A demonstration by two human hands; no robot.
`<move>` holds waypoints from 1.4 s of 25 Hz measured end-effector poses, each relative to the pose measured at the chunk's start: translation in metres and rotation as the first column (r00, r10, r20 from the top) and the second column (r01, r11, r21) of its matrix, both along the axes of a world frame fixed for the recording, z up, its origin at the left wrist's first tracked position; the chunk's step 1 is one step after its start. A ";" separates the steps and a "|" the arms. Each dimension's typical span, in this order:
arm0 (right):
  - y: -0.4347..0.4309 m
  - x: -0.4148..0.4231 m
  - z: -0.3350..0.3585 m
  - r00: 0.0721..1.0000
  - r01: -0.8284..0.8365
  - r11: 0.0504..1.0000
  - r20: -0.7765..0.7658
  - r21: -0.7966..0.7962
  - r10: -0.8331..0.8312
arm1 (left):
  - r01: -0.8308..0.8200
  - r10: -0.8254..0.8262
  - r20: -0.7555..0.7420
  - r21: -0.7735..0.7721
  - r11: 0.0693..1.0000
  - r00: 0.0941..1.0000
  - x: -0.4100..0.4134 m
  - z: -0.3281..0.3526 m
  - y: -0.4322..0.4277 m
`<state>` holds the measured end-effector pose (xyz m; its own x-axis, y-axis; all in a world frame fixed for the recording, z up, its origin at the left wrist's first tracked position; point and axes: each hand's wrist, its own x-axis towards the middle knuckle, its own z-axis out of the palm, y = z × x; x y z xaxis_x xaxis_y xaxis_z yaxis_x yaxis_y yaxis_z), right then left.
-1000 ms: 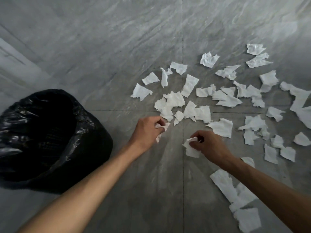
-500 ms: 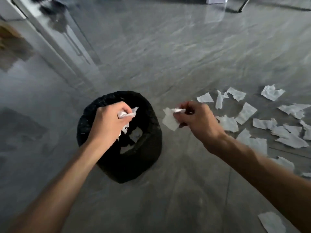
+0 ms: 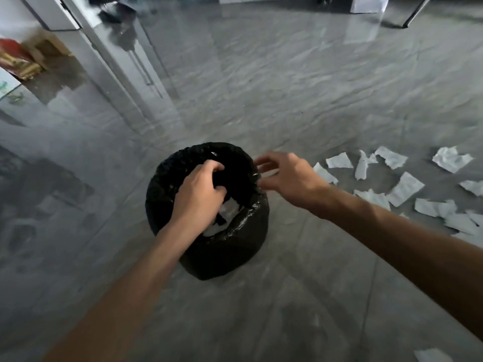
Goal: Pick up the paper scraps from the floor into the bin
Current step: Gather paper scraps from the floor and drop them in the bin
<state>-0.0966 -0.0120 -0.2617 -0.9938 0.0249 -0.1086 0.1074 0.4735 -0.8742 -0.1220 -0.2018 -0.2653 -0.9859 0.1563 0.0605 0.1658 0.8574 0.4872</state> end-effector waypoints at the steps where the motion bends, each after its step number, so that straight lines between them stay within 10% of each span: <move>1: 0.022 0.008 0.001 1.000 0.023 1.000 0.000 -0.017 -0.023 | 0.050 -0.050 -0.005 0.037 0.998 0.999 0.005 0.004 0.018; 9: 0.213 0.099 -0.026 0.964 -0.016 0.948 0.256 0.318 -0.070 | 0.348 -0.406 0.250 0.248 0.904 0.879 0.031 0.034 0.165; 15: 0.201 0.107 -0.122 0.948 -0.117 0.802 0.306 0.585 -0.084 | 0.520 -0.528 0.294 0.110 0.847 0.797 0.022 -0.025 0.194; 28: 0.216 0.114 -0.193 0.909 0.348 0.831 0.063 0.433 -0.413 | 0.759 -0.723 0.231 -0.184 0.625 0.652 0.014 -0.208 0.256; 35: 0.226 0.103 -0.217 0.923 0.192 0.786 0.164 0.588 -0.348 | 0.709 -0.705 0.075 -0.074 0.701 0.705 0.030 -0.199 0.237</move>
